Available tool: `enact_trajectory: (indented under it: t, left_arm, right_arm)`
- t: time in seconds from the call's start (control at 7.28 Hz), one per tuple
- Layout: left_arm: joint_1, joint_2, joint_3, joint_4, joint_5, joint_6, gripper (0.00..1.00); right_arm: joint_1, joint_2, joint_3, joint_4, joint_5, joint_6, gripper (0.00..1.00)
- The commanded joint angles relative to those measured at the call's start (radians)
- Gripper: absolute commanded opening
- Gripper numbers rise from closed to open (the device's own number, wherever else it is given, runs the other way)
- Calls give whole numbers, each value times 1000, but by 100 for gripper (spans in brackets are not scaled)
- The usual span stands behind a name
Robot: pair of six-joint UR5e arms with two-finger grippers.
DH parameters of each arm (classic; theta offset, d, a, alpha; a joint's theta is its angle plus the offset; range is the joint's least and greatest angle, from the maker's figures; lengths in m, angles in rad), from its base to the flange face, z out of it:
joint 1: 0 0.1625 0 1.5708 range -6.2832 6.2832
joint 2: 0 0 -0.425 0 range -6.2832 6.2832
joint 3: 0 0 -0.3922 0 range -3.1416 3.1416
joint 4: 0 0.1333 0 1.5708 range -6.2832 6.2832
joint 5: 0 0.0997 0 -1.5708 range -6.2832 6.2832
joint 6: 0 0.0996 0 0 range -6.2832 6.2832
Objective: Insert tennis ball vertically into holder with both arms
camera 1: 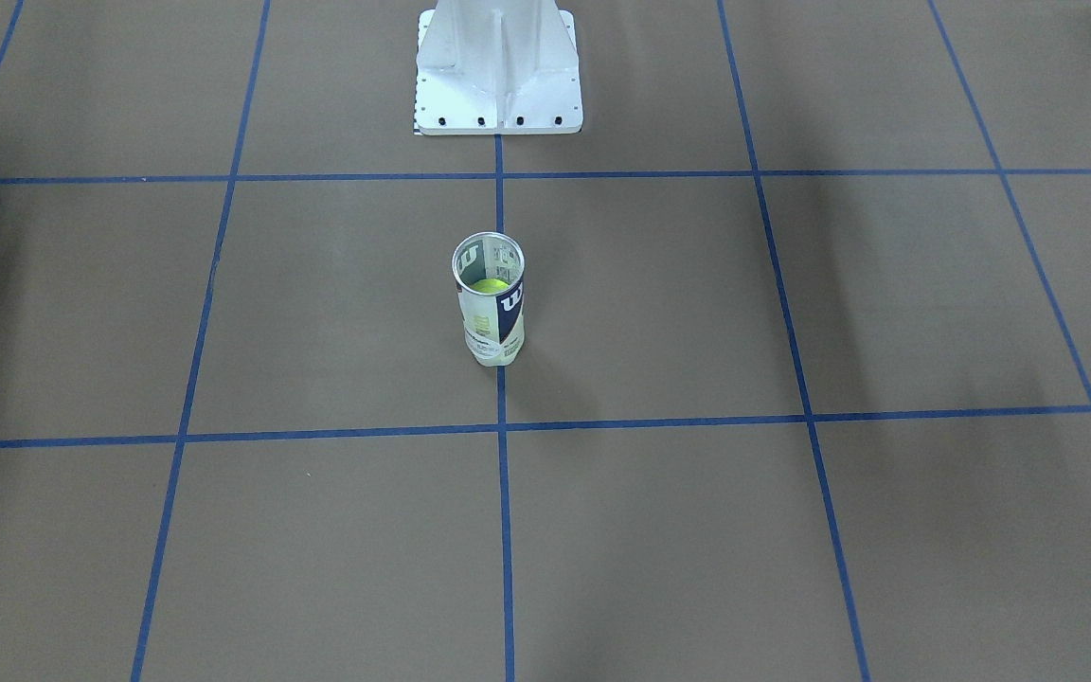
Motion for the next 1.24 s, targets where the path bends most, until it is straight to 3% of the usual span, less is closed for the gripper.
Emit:
enact_trajectory:
  t: [0.0,0.82,1.1]
  left_arm:
    - [-1,-12,-2,7,-4,4,100]
    - [-3,-12,-17,1,-7,-1,100]
    - [-3,-12,-16,-4,-7,4,100]
  right_arm:
    - [-1,0,1,0,0,0,99]
    - [0,0,2,-2,0,0,99]
    - [-15,14,10,-66,-3,-6,99]
